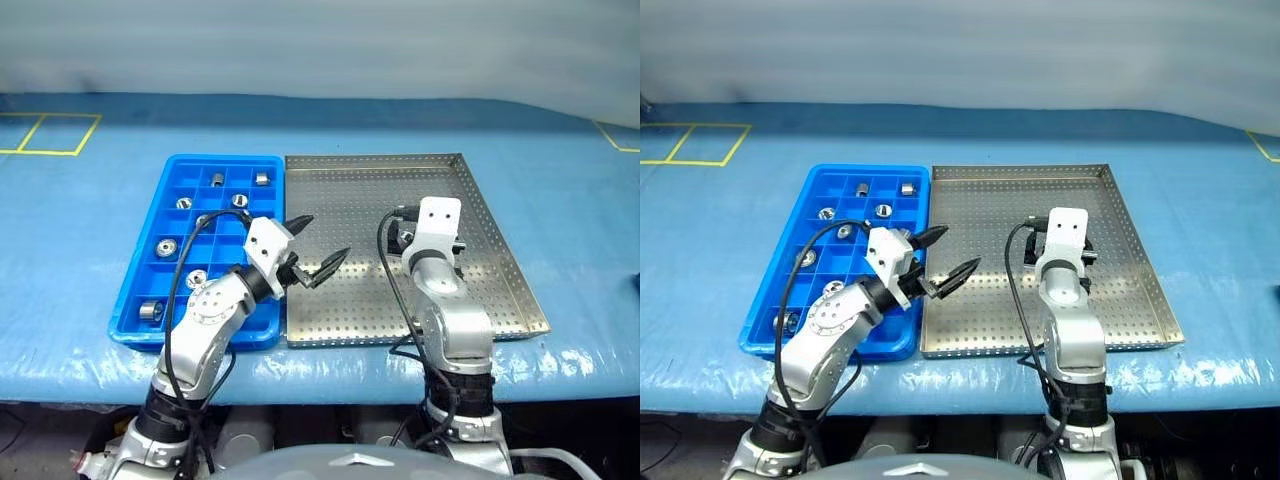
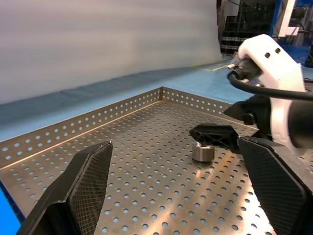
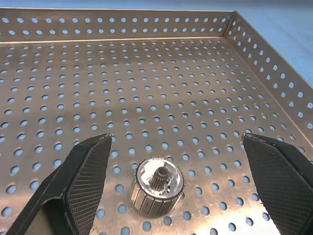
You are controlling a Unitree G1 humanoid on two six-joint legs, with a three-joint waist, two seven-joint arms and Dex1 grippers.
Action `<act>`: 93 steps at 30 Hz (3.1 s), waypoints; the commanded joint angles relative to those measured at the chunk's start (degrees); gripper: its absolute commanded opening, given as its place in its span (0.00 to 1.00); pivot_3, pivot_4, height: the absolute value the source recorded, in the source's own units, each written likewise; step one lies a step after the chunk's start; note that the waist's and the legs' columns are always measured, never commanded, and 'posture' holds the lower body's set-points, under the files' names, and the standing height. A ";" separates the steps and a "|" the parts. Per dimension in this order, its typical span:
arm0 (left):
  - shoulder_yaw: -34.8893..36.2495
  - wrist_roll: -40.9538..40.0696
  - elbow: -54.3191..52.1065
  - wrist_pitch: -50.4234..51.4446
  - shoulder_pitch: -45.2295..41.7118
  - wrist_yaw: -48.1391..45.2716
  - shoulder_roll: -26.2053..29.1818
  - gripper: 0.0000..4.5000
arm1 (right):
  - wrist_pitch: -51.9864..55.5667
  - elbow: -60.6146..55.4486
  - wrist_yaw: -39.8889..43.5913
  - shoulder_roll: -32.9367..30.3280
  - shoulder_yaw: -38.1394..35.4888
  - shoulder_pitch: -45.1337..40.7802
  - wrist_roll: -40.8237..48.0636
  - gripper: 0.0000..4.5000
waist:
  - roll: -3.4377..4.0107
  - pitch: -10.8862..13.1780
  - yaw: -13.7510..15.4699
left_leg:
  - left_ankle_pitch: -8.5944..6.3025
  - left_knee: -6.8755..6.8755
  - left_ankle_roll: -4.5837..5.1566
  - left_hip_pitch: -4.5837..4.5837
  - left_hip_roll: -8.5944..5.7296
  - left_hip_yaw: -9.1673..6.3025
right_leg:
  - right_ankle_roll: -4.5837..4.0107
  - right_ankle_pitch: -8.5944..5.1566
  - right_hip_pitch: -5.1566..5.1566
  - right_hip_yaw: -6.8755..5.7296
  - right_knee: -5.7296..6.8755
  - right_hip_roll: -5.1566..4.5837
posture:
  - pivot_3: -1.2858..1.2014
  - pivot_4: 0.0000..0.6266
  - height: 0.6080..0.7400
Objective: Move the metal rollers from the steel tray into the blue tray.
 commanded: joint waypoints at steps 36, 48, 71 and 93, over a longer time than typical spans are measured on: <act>6.89 2.10 -10.98 -3.12 8.01 10.18 1.06 1.00 | 4.08 0.02 14.93 -1.28 11.17 -12.49 5.17 0.38 | 0.10 0.02 3.51 | 0.03 -0.04 0.01 0.01 0.01 0.01 | 0.09 0.06 -0.04 0.07 0.01 -0.02 | 0.65 0.24 1.00; 14.52 2.44 -18.28 -2.19 16.28 16.26 1.20 1.00 | -2.77 8.41 23.49 0.24 17.97 -17.14 6.49 0.38 | 0.10 0.03 8.61 | 0.06 -0.19 -0.04 -0.02 -0.04 -0.06 | 0.06 0.04 -0.06 -0.04 -0.10 -0.03 | 0.72 0.24 1.00; 12.38 1.73 -18.50 0.01 17.37 17.12 0.35 1.00 | -5.40 11.94 27.23 -0.29 17.49 -10.14 7.66 0.38 | 0.10 0.02 20.91 | 0.17 -0.58 -0.30 -0.10 -0.03 0.08 | 0.08 -0.21 -0.24 -0.28 -0.19 0.03 | 0.72 0.24 1.00; 6.72 0.68 -11.35 0.03 9.29 10.42 0.74 1.00 | -0.06 -7.25 16.44 -3.00 6.68 -4.74 5.08 0.99 | 0.10 -0.02 18.59 | 0.19 -0.61 -0.34 -0.11 -0.05 0.07 | 0.04 -0.24 -0.21 -0.35 -0.24 0.03 | 0.62 0.24 1.00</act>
